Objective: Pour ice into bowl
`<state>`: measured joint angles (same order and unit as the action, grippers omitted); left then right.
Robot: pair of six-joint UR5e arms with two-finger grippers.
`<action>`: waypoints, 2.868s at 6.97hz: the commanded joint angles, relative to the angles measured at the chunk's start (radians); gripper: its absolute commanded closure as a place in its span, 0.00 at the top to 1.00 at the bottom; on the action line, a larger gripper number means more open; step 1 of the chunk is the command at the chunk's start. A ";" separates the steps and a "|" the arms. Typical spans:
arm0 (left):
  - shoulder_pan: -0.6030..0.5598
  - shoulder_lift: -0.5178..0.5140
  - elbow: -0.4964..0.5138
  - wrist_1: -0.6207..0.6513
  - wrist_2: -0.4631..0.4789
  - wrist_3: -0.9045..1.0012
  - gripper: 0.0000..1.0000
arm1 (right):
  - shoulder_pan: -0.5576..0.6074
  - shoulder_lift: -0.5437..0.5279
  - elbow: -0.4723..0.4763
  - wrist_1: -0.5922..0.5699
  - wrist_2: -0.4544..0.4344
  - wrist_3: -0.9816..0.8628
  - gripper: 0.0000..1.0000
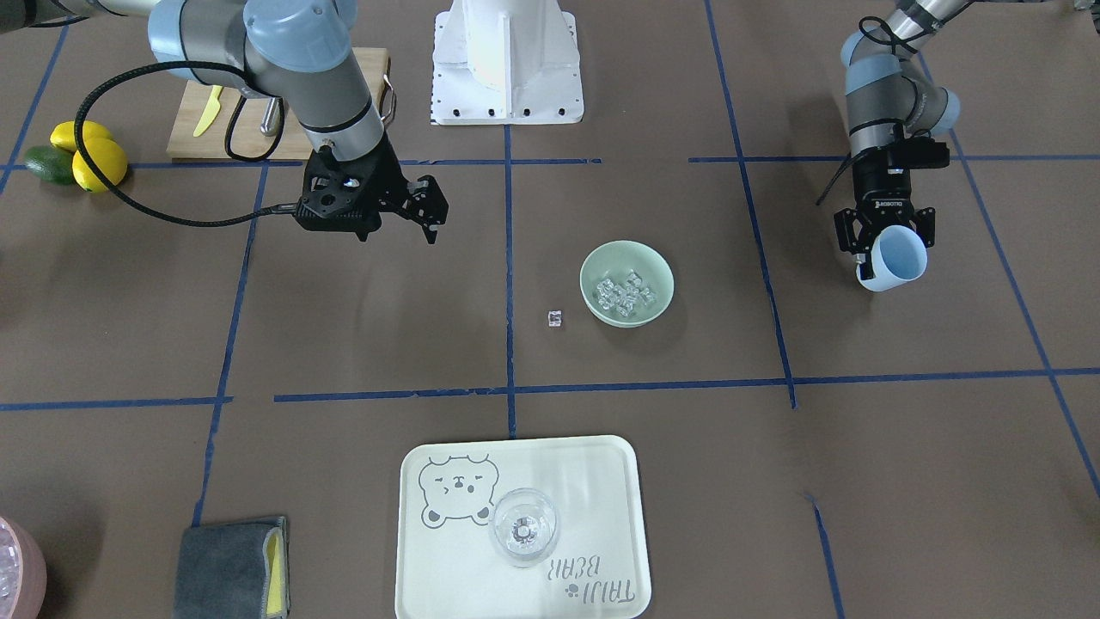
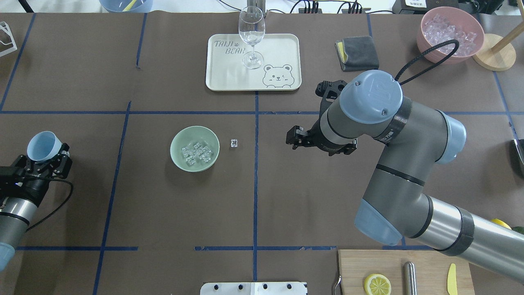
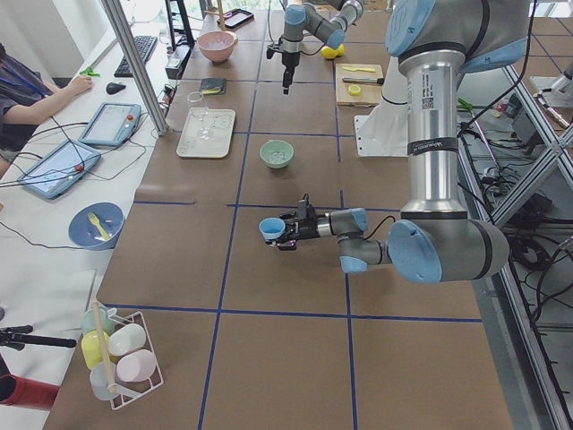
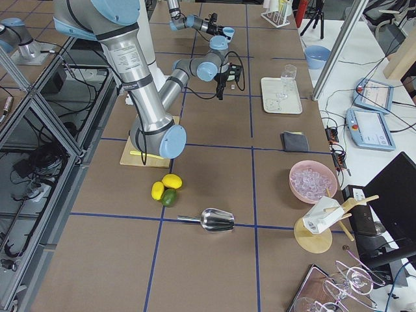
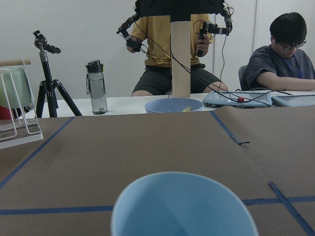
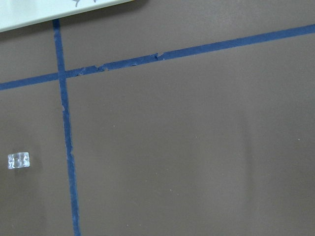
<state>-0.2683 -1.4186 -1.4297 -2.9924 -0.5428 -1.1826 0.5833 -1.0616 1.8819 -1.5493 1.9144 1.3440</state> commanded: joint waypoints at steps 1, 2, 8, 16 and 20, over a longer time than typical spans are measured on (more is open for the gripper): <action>0.000 -0.002 0.012 0.001 -0.006 -0.003 0.00 | 0.000 0.000 0.000 0.002 0.000 0.006 1.00; 0.000 -0.002 0.012 -0.002 -0.034 -0.003 0.21 | 0.000 0.000 0.000 0.000 0.000 0.006 1.00; -0.009 0.009 0.002 -0.010 -0.087 0.011 1.00 | -0.002 0.002 0.010 0.000 0.000 0.017 1.00; -0.016 0.075 -0.069 -0.011 -0.114 0.009 1.00 | -0.013 0.000 0.016 0.000 -0.003 0.018 1.00; -0.016 0.137 -0.150 -0.011 -0.163 0.009 1.00 | -0.046 0.017 0.006 0.000 -0.009 0.053 1.00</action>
<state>-0.2838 -1.3174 -1.5367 -3.0047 -0.6957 -1.1735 0.5468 -1.0502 1.8908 -1.5493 1.9058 1.3871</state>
